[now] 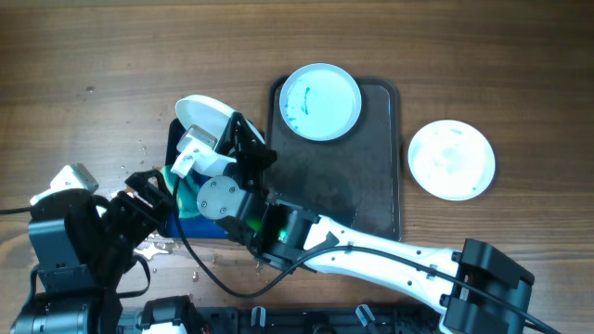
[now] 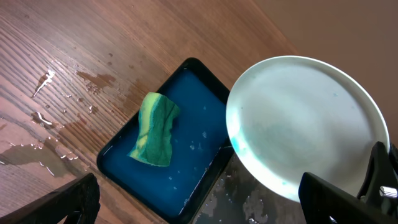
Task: Clean dirty plates on tray and stack at the side
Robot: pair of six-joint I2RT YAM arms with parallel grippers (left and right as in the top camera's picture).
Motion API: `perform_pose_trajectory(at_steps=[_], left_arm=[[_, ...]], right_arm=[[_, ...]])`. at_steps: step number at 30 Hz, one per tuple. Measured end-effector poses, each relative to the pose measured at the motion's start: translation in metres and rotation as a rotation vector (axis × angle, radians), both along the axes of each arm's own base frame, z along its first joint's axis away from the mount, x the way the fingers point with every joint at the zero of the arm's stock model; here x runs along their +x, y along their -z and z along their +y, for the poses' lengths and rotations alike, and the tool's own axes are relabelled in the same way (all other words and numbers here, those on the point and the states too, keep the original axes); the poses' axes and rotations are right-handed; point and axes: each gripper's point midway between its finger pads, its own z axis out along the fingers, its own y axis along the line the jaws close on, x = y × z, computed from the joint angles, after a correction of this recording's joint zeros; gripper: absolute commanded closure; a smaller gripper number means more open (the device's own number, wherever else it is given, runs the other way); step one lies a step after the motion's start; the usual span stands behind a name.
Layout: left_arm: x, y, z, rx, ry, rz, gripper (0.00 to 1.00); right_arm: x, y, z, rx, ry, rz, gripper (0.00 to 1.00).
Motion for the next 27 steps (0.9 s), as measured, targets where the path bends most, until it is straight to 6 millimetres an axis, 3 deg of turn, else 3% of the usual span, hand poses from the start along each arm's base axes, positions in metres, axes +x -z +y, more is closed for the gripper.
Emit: perform_pose_trajectory(at_steps=[3, 5, 7, 9, 11, 12, 14, 15, 16, 17, 18, 19, 20, 21, 23, 25, 26, 27], left_arm=[[0.000, 0.000, 0.000, 0.000, 0.000, 0.000, 0.00], [0.000, 0.000, 0.000, 0.000, 0.000, 0.000, 0.00], [0.000, 0.000, 0.000, 0.000, 0.000, 0.000, 0.00], [0.000, 0.000, 0.000, 0.000, 0.000, 0.000, 0.00], [0.000, 0.000, 0.000, 0.000, 0.000, 0.000, 0.00], [0.000, 0.000, 0.000, 0.000, 0.000, 0.001, 0.00], [0.000, 0.000, 0.000, 0.000, 0.000, 0.001, 0.00], [0.000, 0.000, 0.000, 0.000, 0.000, 0.001, 0.00], [0.000, 0.000, 0.000, 0.000, 0.000, 0.001, 0.00], [0.000, 0.000, 0.000, 0.000, -0.001, 0.001, 0.00], [0.000, 0.000, 0.000, -0.001, 0.000, 0.002, 0.00], [0.000, 0.000, 0.000, 0.000, 0.000, 0.002, 0.00], [0.000, 0.000, 0.000, 0.000, 0.000, 0.001, 0.00], [0.000, 0.000, 0.000, 0.000, 0.000, 0.000, 0.00], [0.000, 0.000, 0.000, 0.000, 0.000, 0.000, 0.00], [0.000, 0.000, 0.000, 0.000, 0.000, 0.001, 0.00], [0.000, 0.000, 0.000, 0.000, 0.000, 0.001, 0.00], [0.000, 0.000, 0.000, 0.000, 0.000, 0.000, 0.00]], right_arm=[[0.000, 0.000, 0.000, 0.013, 0.002, 0.002, 0.96], [0.005, 0.009, -0.007, 0.117, 0.037, 0.047, 0.96], [0.013, 0.042, -0.022, 0.233, 0.069, 0.203, 0.96], [0.031, 0.075, -0.024, 0.473, 0.041, 0.438, 0.96], [0.038, 0.072, -0.023, 0.685, -0.045, 0.634, 0.95], [0.038, 0.055, -0.034, 0.782, -0.070, 0.700, 0.96], [0.038, 0.016, -0.090, 0.950, -0.016, 0.771, 0.96], [0.043, -0.004, -0.141, 1.036, 0.072, 0.755, 0.96], [0.048, -0.013, -0.185, 1.088, 0.164, 0.727, 0.96], [0.049, -0.012, -0.247, 1.142, 0.326, 0.702, 0.96], [0.046, -0.003, -0.285, 1.166, 0.448, 0.703, 0.96], [0.038, 0.024, -0.343, 1.192, 0.662, 0.725, 0.96], [0.034, 0.035, -0.366, 1.202, 0.750, 0.734, 0.96], [0.022, 0.083, -0.443, 1.247, 1.040, 0.761, 0.96], [0.013, 0.114, -0.468, 1.256, 1.154, 0.809, 0.96], [-0.005, 0.168, -0.489, 1.245, 1.301, 0.933, 0.92], [-0.016, 0.195, -0.492, 1.216, 1.358, 1.016, 0.62], [-0.026, 0.217, -0.489, 1.186, 1.389, 1.093, 0.51]])
